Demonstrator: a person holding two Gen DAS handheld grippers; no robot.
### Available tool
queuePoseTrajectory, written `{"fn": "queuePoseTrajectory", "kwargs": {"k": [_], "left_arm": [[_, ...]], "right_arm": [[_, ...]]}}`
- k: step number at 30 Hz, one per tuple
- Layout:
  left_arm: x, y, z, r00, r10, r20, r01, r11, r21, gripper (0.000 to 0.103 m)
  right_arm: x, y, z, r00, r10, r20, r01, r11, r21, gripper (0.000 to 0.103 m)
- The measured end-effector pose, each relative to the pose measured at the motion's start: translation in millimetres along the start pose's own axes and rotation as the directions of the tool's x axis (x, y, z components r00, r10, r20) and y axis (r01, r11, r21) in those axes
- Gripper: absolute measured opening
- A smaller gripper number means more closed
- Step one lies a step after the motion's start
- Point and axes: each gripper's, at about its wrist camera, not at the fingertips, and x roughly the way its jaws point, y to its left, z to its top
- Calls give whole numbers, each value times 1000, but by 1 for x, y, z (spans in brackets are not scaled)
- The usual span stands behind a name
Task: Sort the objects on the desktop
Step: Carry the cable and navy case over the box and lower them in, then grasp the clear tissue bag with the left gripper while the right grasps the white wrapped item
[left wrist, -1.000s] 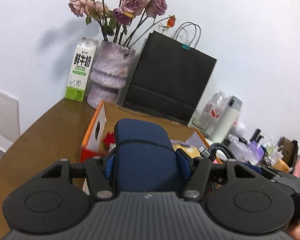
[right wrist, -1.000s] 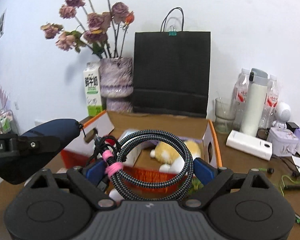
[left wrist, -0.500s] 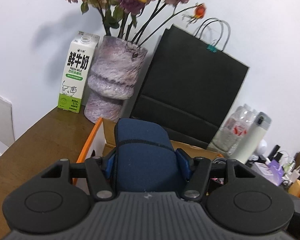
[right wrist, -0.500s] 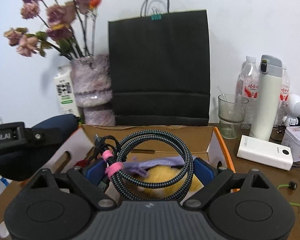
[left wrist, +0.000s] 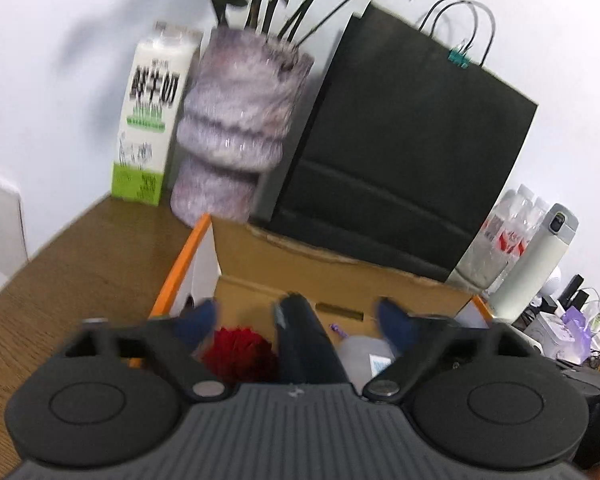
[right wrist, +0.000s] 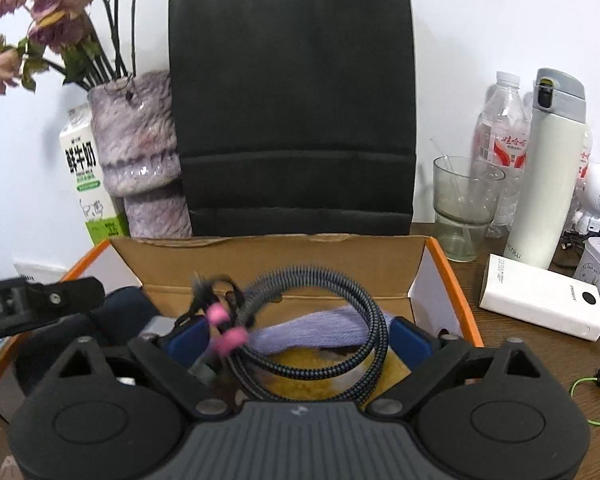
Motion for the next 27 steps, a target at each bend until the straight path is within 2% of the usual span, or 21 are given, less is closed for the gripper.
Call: {"fn": "queuePoseTrajectory", "kwargs": {"k": [2,8,15,22,27], "left_arm": [[-5,-6,1,1000,14,22,-15,1000,28,103],[-7,-5,3,1000,26,0,-26,1000,10,103],[-14,-7,1,1000,28,-11,-28,999,15,103],[-43,-6,-5,1000,27,10,-28,999,46,103],[-74,8,-14,998,51,28,-52,998,35,103]], "right_arm": [[-3,-2,2,1000,-10,9,10,1000,9,103],[-10,-9,6,1000,-12,11,12,999,38,103],[-19,-4,4,1000,-20,10,20,1000,15,103],[-56,1,-4,999,4,49,-3,1000,-13,103],[-89,-2,-19,997,23,67,-21,999,-33,103]]}}
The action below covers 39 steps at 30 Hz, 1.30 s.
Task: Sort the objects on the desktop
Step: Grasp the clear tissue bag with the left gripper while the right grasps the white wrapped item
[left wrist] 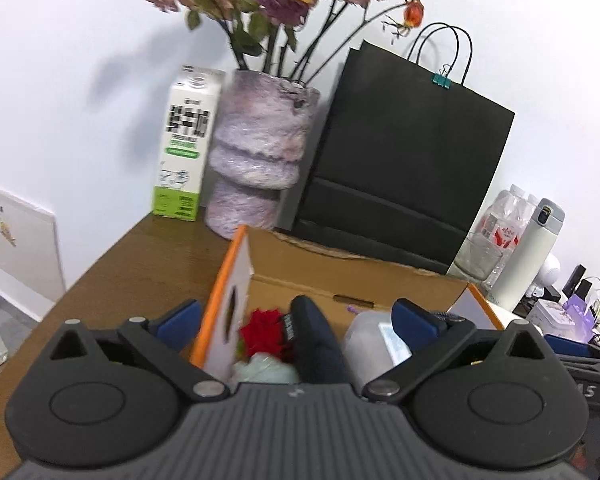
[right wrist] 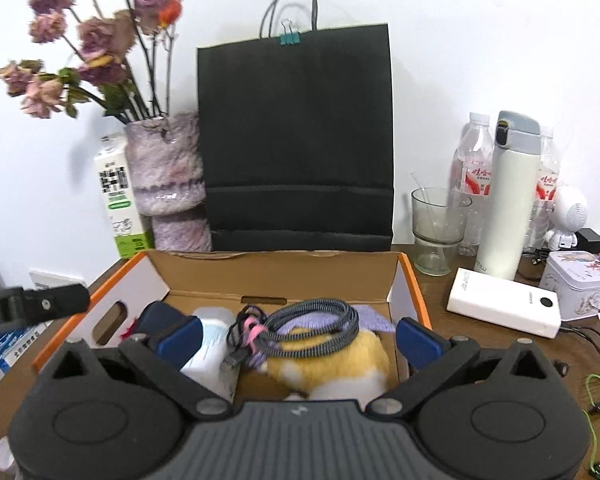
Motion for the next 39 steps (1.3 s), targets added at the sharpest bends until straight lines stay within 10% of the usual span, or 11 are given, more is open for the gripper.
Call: {"fn": "queuePoseTrajectory", "kwargs": {"k": [20,31,34,39], "left_arm": [[-69,22,-86,993,40,-115,-30,995,91,103],[-58,17,-102,987,40,-154,-17,989,144,102],[-52,21,-104,983,33,-181,-9,991,132,101],[-45,21,-109,977,30,-210,0,990,138,100]], "right_arm": [[-69,28,-93,997,66,-46,-72,989,-131,100],[-53,45,-115,989,108,-105,-125,977,-174,68],[-50,45,-115,982,154,-114,-171,973,-158,42],[-41,50,-118,984,119,-131,-143,971,-190,43]]}}
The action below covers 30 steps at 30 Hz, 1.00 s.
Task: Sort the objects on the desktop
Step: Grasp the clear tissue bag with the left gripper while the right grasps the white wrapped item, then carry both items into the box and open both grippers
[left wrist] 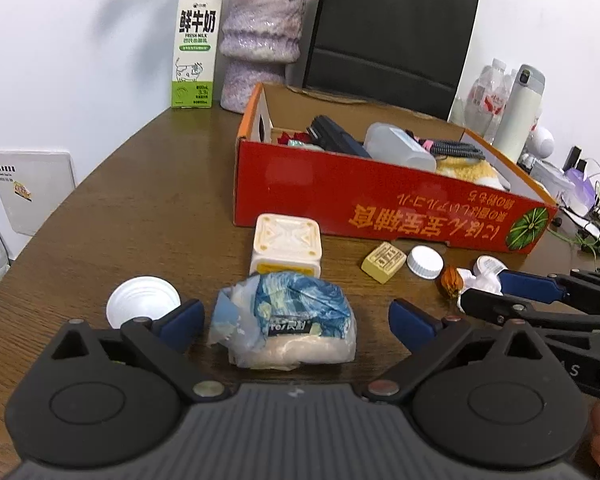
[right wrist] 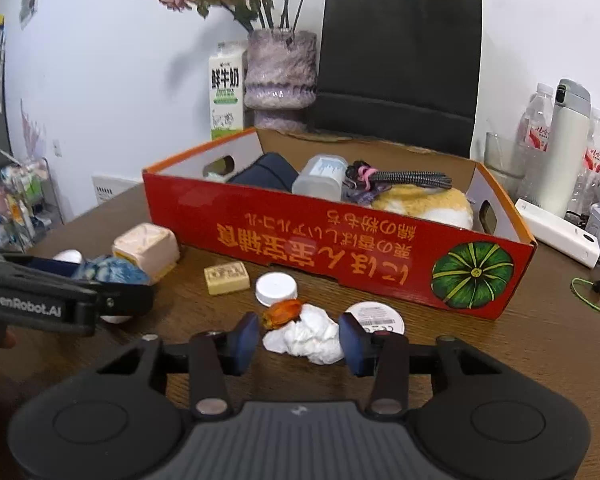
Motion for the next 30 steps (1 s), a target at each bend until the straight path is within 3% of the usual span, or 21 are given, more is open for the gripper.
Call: {"fn": "queuePoseTrajectory", "kwargs": {"k": [4,6,13,16,23,30], "left_arm": [[0,-1,-2,1000,3,8,-3,1000,6,97],[0,0,-2,1000,14,15,-14,1000,16,90],[-1,-2,-1,998,55,25,-56,997,60,57],[-3,-3,-2,999,39,27,-41,997,64,43],[-15,-9,-9,998,44,49,-49,994,93,37],[-43,-8,-12,992,20,125,-30,997,77,37]], "right_arm": [[3,-3,-2,1000,-1,-29,2,1000,16,43],[2,-6,-3,999,26,-28,-25,999,39,28],[-3,-5,-4,1000,12,-1,-12,999,41,21],[-5,-3,-4,1000,8,9,-8,999,32,20],[-19,-6,-3,998,3,56,-6,999,41,20],[-36,-13,3,994,-5,109,-2,998,70,20]]}}
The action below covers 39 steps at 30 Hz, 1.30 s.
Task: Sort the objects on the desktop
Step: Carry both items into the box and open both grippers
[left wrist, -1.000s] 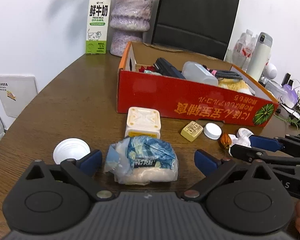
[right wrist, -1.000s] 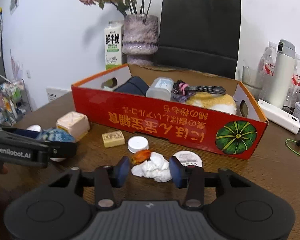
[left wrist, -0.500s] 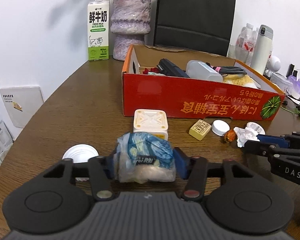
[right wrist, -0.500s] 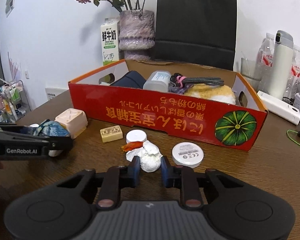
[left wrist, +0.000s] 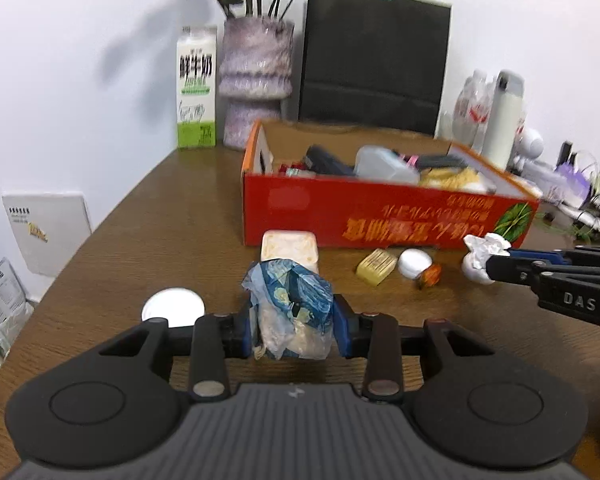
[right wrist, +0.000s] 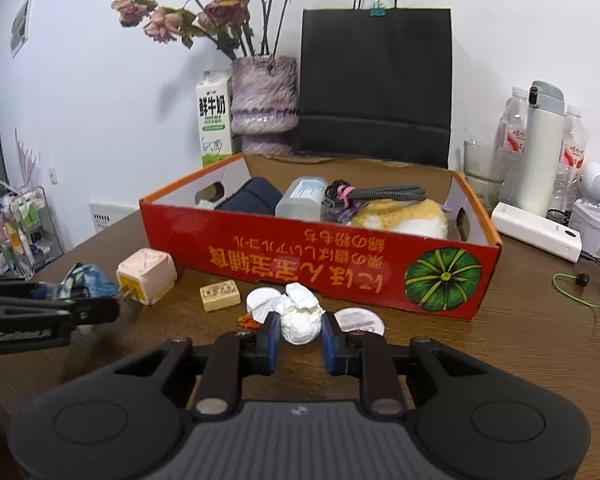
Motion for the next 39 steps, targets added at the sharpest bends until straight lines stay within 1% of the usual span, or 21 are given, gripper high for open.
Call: {"fn": "queuePoseTrajectory", "kwargs": {"k": [3,6,9,11,14,17,20,23,25,27,28,29,30,31,32,33,34,36,37,39], "left_arm": [[-10,-3,15,998,-29,54,29,1000,-6,37],[-8,-7,47,992,-60,113,61,998,-5,37],[3,-17,82,983,-82,166,85,996,-11,37],[18,-25,101,980,-94,173,101,994,-34,37],[45,-41,115,978,-134,162,147,987,-68,37],[77,-54,114,978,-166,125,178,980,-89,37],[111,-60,109,986,-155,55,160,984,-85,37],[132,-54,103,991,-137,6,137,987,-87,39],[133,-48,101,991,-132,18,133,988,-81,41],[132,-48,100,992,-120,23,121,992,-47,46],[132,-49,100,993,-116,26,117,992,-39,53],[131,-49,100,993,-112,27,113,993,-36,67],[131,-50,99,994,-103,28,104,994,-34,78],[130,-51,100,996,-84,30,85,996,-33,97],[128,-51,99,997,-69,44,71,997,-37,103],[126,-49,100,996,-63,59,65,997,-45,103],[124,-48,101,996,-61,69,65,996,-54,103],[121,-43,103,995,-56,78,62,995,-80,103],[120,-41,104,995,-53,85,60,994,-92,103],[118,-37,105,994,-52,94,62,992,-107,103]], "right_arm": [[-15,0,14,997,3,76,-2,1000,-4,20],[-23,0,35,990,-1,143,4,1000,-19,20],[-14,-5,58,983,-19,183,21,1000,-9,20],[1,-14,71,981,-30,190,25,999,27,20],[26,-27,78,985,-46,164,35,997,71,20],[51,-39,75,993,-60,104,53,996,74,20],[69,-48,68,996,-69,55,65,995,72,20],[80,-53,65,997,-69,30,67,996,63,20],[86,-53,62,998,-62,17,61,997,54,20],[88,-51,60,998,-58,11,58,997,50,22],[89,-51,60,998,-54,7,54,997,53,24],[89,-51,59,998,-54,7,54,997,60,27],[88,-52,58,999,-48,7,48,997,68,38],[87,-53,58,999,-46,7,45,996,76,45],[86,-53,58,999,-49,14,48,996,79,59],[83,-53,59,998,-56,28,53,996,78,67],[81,-53,60,997,-59,40,56,996,75,68],[78,-52,61,997,-56,56,52,996,75,74],[76,-51,61,996,-55,64,50,996,74,80],[75,-50,62,996,-52,67,48,996,69,80]]}}
